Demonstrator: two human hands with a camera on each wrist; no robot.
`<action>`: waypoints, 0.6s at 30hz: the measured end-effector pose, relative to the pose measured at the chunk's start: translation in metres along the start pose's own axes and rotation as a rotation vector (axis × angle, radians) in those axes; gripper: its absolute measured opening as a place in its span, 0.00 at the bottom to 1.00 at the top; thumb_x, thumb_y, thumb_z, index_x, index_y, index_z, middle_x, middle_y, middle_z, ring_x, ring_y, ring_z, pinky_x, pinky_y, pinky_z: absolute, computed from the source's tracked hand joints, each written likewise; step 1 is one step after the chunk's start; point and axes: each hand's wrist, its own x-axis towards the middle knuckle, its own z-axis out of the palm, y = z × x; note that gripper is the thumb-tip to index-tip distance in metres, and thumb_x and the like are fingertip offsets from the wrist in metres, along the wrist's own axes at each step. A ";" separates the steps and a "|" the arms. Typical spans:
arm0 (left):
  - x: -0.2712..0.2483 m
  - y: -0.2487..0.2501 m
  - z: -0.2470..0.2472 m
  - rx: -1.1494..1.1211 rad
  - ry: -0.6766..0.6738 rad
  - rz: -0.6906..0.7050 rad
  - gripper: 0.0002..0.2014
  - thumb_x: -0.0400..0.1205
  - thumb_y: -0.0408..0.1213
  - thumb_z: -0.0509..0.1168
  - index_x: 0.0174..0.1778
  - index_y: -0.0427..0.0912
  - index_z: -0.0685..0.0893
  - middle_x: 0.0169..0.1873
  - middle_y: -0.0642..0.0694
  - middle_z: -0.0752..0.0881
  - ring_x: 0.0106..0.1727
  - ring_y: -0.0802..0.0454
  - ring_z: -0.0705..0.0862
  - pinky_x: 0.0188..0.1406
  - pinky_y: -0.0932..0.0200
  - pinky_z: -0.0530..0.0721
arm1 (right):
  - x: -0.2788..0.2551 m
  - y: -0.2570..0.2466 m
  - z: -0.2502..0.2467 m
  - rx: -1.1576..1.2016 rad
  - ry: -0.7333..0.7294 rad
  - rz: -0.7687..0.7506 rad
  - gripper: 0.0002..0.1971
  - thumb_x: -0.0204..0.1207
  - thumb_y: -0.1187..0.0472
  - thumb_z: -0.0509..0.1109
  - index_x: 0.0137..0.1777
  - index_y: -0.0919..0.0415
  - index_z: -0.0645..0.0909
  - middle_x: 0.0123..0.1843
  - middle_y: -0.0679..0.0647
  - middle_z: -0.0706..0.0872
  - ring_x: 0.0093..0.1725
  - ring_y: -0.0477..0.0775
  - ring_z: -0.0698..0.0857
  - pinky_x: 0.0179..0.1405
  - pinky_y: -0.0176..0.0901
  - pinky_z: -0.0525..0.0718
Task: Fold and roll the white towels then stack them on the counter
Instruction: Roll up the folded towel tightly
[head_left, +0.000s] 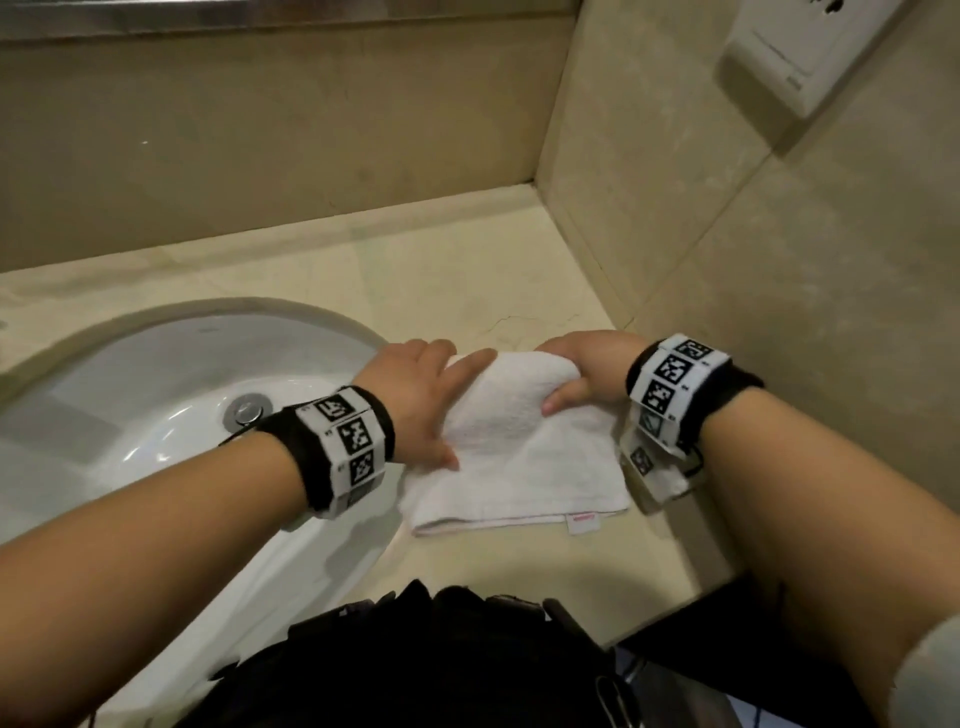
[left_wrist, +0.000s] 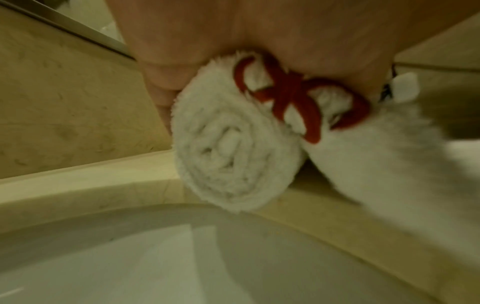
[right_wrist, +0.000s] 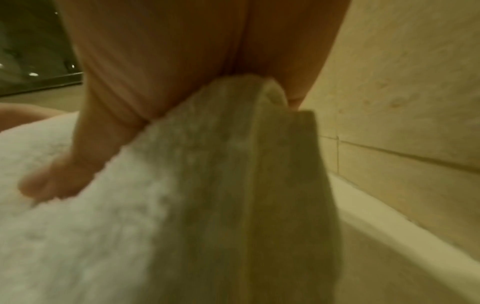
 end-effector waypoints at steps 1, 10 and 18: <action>0.003 0.001 -0.001 -0.005 -0.027 -0.028 0.53 0.64 0.62 0.69 0.77 0.57 0.43 0.68 0.42 0.72 0.62 0.43 0.75 0.61 0.49 0.74 | 0.001 -0.003 -0.001 -0.020 -0.001 0.007 0.29 0.66 0.42 0.74 0.66 0.51 0.75 0.62 0.52 0.83 0.60 0.57 0.81 0.62 0.51 0.78; 0.017 -0.012 -0.013 -0.589 -0.336 -0.081 0.37 0.65 0.54 0.75 0.68 0.59 0.66 0.40 0.62 0.81 0.22 0.70 0.79 0.37 0.62 0.80 | -0.028 0.002 0.063 -0.411 0.419 0.031 0.49 0.59 0.38 0.72 0.79 0.53 0.56 0.71 0.56 0.72 0.68 0.59 0.72 0.70 0.51 0.65; -0.010 0.002 0.008 0.026 -0.008 -0.019 0.57 0.61 0.67 0.69 0.78 0.56 0.39 0.67 0.42 0.72 0.60 0.43 0.76 0.60 0.49 0.76 | -0.010 -0.021 -0.002 -0.315 0.055 0.091 0.21 0.65 0.43 0.69 0.56 0.51 0.78 0.51 0.52 0.88 0.47 0.60 0.86 0.50 0.52 0.86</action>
